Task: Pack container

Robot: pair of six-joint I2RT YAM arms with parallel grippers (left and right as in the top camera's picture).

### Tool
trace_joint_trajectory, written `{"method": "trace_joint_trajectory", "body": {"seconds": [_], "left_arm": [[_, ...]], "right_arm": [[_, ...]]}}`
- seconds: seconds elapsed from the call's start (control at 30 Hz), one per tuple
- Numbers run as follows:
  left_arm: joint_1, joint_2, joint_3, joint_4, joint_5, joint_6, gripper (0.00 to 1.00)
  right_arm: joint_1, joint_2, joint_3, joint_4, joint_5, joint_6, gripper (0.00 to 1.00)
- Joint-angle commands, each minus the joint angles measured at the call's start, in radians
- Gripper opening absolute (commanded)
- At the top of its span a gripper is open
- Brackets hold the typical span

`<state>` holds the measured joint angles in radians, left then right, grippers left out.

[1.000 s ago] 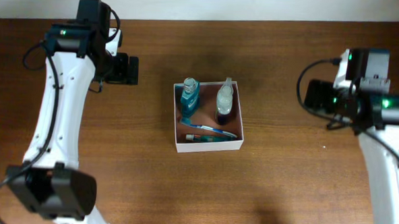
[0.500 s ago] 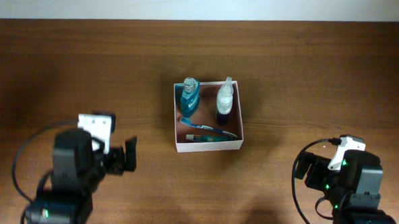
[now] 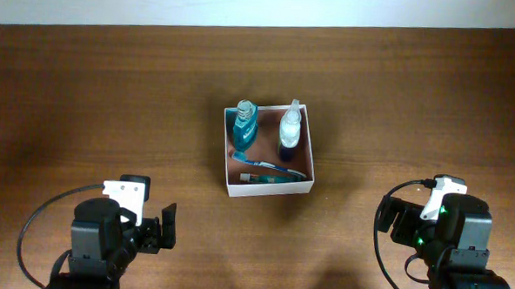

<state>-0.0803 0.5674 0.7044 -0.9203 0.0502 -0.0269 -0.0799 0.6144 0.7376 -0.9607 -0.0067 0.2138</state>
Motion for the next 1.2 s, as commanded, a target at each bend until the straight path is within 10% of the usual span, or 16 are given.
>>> {"method": "trace_joint_trajectory", "body": {"seconds": [0.0,0.5,0.93,1.17], "left_arm": [[-0.002,-0.006,-0.005,0.001,0.014,-0.013,1.00],[-0.002,-0.006,-0.005,0.001,0.014,-0.013,1.00],[-0.002,-0.006,-0.005,0.001,0.014,-0.013,1.00],[-0.002,-0.006,-0.005,0.001,0.014,-0.013,1.00]], "right_arm": [[-0.006,0.002,-0.005,0.003,-0.012,0.012,0.99],[0.039,-0.466,-0.325,0.282,-0.115,-0.206,0.99],[0.118,-0.611,-0.725,1.030,-0.013,-0.199,0.99],[0.119,-0.611,-0.732,0.882,-0.004,-0.199,0.99]]}}
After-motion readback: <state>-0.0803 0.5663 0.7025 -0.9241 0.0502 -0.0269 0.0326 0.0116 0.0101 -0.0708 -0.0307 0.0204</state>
